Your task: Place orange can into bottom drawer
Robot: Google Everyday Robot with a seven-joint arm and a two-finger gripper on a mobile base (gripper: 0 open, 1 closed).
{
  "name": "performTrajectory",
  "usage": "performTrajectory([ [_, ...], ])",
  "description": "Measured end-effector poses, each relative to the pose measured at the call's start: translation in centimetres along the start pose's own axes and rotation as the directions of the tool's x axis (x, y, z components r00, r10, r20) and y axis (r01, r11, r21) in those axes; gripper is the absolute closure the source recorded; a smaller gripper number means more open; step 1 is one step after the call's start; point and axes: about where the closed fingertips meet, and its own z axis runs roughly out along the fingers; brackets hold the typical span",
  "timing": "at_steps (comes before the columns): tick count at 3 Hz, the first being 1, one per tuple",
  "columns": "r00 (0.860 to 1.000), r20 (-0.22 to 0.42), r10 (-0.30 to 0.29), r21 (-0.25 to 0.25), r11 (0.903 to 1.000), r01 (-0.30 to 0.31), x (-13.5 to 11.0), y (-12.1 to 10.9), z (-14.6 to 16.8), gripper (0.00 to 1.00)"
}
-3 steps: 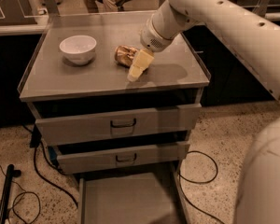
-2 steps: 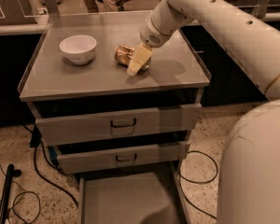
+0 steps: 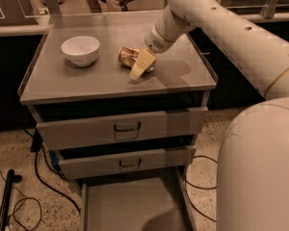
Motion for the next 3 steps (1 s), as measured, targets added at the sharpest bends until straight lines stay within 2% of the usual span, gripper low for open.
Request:
performTrajectory([
  [1,1.0,-0.001,0.011,-0.004,0.9999,-0.011,0.25,0.17,0.31,0.12],
  [3,1.0,-0.001,0.011,-0.004,0.9999,-0.011,0.25,0.17,0.31,0.58],
])
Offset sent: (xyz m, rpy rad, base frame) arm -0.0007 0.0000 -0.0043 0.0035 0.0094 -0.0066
